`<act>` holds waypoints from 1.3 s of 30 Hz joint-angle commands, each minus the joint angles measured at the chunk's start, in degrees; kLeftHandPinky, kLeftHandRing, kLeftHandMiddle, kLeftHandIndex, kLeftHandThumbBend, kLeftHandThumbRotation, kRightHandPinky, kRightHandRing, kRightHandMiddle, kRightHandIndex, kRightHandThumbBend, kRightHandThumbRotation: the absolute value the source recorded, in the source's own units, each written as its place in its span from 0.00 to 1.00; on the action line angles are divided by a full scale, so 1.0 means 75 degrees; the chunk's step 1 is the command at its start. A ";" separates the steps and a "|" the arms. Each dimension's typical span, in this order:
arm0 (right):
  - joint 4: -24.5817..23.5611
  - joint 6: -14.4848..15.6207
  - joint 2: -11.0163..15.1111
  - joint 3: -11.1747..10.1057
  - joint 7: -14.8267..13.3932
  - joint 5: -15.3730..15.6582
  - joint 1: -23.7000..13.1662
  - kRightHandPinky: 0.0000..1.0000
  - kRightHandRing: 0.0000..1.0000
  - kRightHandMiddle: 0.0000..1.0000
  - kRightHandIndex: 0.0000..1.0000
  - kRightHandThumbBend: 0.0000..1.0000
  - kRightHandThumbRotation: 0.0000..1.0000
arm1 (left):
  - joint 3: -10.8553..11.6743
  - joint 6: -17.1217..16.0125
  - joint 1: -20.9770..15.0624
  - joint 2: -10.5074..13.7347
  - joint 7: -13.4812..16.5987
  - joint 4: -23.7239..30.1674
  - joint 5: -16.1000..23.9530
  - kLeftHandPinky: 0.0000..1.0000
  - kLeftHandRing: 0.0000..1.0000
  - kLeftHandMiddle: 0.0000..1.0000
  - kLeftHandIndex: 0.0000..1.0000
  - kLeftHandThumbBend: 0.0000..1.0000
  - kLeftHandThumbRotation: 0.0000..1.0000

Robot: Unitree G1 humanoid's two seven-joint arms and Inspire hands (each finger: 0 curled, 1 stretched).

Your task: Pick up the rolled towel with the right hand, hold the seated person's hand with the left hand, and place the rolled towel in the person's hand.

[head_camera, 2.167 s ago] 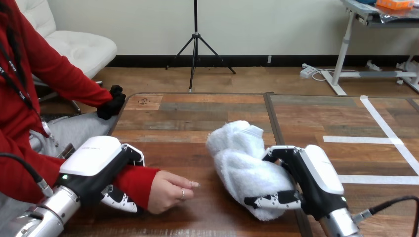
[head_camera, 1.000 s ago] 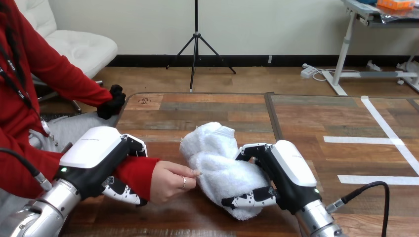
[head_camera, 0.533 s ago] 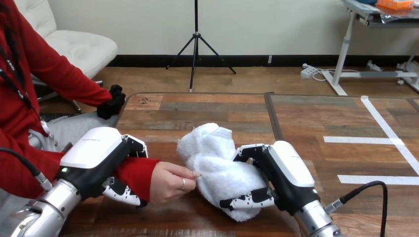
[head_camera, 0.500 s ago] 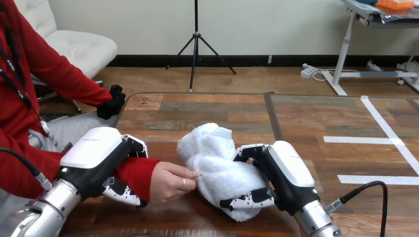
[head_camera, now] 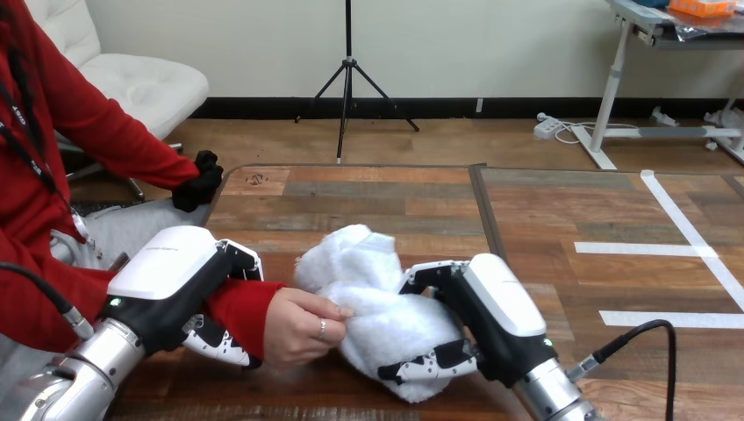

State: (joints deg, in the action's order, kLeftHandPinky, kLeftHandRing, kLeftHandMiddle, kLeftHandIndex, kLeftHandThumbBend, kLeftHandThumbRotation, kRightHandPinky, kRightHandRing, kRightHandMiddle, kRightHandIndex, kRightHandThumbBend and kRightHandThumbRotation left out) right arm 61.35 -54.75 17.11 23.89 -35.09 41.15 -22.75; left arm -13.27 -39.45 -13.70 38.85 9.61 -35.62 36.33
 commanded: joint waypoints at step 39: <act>-0.4031 -0.0669 -0.0267 -0.0290 0.1716 -0.1023 0.1211 0.05 0.08 0.12 0.10 0.72 0.00 | -0.0040 -0.0931 -0.1843 -0.0769 0.0744 -0.0683 0.0112 0.32 0.33 0.37 0.40 0.97 0.00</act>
State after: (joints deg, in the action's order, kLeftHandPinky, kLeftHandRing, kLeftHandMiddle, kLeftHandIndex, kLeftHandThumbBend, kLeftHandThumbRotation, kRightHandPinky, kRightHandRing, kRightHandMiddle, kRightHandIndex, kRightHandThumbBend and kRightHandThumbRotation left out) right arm 44.60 -56.12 17.42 21.96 -24.74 36.94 -12.35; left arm -13.34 -43.57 -16.49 36.85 10.61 -40.69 37.03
